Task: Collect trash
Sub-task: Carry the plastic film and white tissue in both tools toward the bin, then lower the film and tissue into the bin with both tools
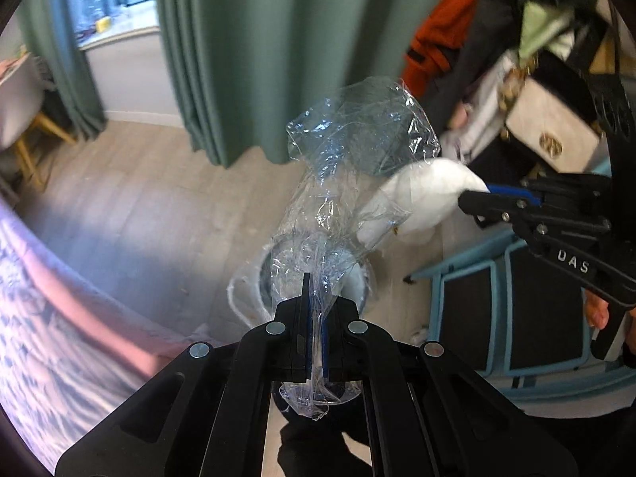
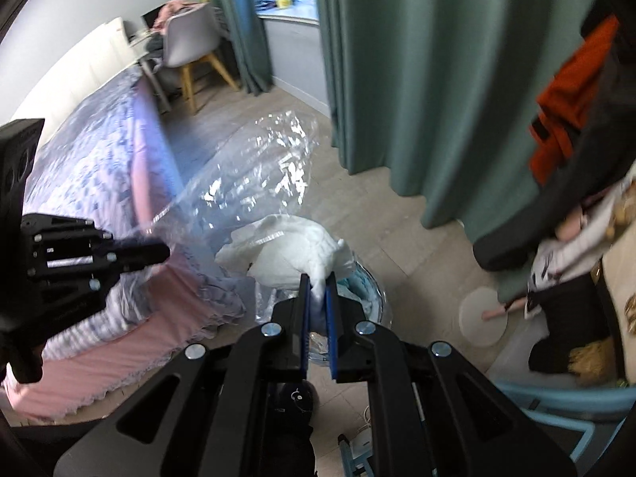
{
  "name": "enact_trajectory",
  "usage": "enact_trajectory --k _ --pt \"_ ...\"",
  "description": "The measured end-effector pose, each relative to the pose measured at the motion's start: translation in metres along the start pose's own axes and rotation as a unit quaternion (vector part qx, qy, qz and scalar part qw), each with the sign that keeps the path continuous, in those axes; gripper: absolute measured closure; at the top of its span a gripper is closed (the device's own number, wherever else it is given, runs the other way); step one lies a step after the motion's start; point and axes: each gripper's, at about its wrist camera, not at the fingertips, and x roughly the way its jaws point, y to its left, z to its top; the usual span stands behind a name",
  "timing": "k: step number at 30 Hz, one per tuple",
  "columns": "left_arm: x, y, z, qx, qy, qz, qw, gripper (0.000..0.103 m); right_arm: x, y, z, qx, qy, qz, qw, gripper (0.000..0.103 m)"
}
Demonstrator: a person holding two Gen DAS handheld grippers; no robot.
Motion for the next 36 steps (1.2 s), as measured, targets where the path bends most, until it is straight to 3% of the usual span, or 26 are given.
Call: enact_trajectory --k 14,24,36 --pt "0.158 0.014 -0.038 0.029 0.117 -0.021 0.9925 0.101 0.134 -0.032 -0.048 0.066 0.07 -0.005 0.995 0.094" --pt "0.279 0.016 -0.051 0.072 0.15 -0.044 0.985 0.101 0.239 -0.054 -0.072 0.085 0.099 0.005 0.992 0.094" --pt "0.388 0.028 -0.068 0.056 0.188 -0.065 0.9784 0.101 0.341 -0.078 -0.096 0.077 0.147 0.009 0.986 0.094"
